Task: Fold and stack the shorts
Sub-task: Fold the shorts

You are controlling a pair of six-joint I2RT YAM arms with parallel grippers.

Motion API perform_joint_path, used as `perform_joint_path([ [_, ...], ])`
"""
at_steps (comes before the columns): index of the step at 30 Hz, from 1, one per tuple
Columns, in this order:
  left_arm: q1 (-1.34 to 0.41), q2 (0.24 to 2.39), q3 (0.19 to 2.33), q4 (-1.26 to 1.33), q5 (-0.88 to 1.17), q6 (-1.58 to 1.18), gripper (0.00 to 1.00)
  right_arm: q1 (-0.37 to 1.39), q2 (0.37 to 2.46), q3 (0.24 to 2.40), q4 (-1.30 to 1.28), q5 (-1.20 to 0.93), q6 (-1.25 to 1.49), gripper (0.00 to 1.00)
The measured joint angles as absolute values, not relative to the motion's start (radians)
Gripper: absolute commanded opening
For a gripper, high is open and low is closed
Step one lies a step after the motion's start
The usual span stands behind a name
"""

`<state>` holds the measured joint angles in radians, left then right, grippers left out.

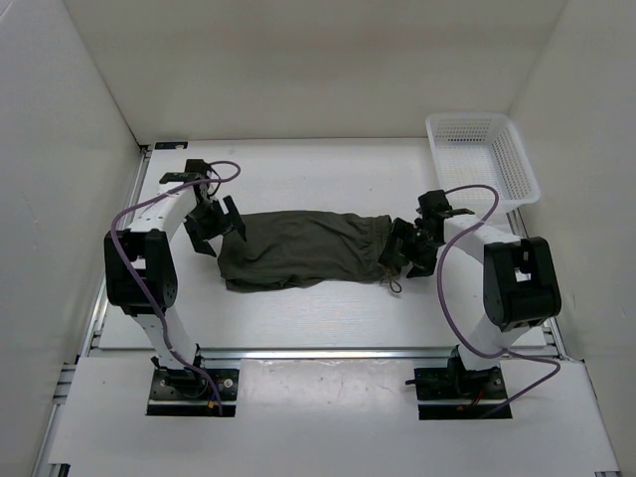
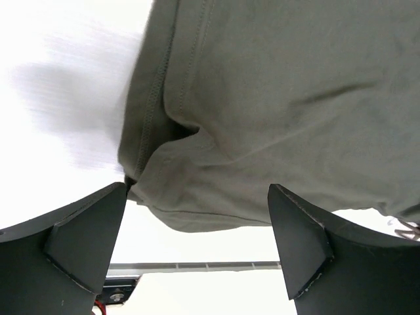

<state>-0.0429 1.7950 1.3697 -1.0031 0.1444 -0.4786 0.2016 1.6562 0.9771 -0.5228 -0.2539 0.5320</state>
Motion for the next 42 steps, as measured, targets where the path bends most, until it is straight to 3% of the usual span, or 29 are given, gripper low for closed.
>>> perform_joint_path([
  [3, -0.037, 1.782, 1.372, -1.013, 0.138, -0.479, 1.00, 0.202, 1.685, 0.984, -0.495, -0.264, 0.542, 0.89],
  [6, -0.033, 1.782, 1.372, -1.021, 0.135, -0.479, 1.00, 0.203, 1.705, 0.987, -0.447, -0.265, 0.551, 0.57],
  [7, -0.033, 1.782, 1.372, -1.022, 0.134, -0.479, 1.00, 0.205, 1.715, 0.988, -0.435, -0.262, 0.558, 0.36],
  [8, -0.033, 1.782, 1.372, -1.023, 0.134, -0.479, 1.00, 0.206, 1.721, 0.988, -0.422, -0.253, 0.564, 0.24],
  [11, -0.033, 1.782, 1.369, -1.026, 0.133, -0.479, 1.00, 0.207, 1.720, 0.987, -0.402, -0.241, 0.586, 0.00],
  [18, -0.033, 1.782, 1.365, -1.028, 0.131, -0.471, 0.97, 0.214, 1.640, 0.986, -0.458, -0.107, 0.579, 0.00],
  [21, -0.037, 1.781, 1.362, -1.025, 0.133, -0.471, 0.74, 0.214, 1.556, 0.986, -0.540, -0.016, 0.546, 0.00],
  [22, -0.042, 1.780, 1.359, -1.022, 0.135, -0.471, 0.57, 0.214, 1.527, 0.987, -0.570, 0.014, 0.536, 0.00],
  [24, -0.057, 1.775, 1.345, -1.012, 0.142, -0.471, 0.37, 0.214, 1.480, 1.000, -0.629, 0.059, 0.513, 0.00],
  [26, -0.082, 1.776, 1.337, -0.999, 0.155, -0.478, 0.10, 0.214, 1.464, 1.034, -0.684, 0.084, 0.496, 0.00],
  [34, -0.148, 1.929, 1.367, -0.933, 0.189, -0.487, 0.10, 0.283, 1.487, 1.265, -0.810, 0.195, 0.444, 0.00],
  [42, -0.152, 2.025, 1.407, -0.911, 0.219, -0.499, 0.10, 0.496, 1.620, 1.524, -0.913, 0.282, 0.432, 0.00],
])
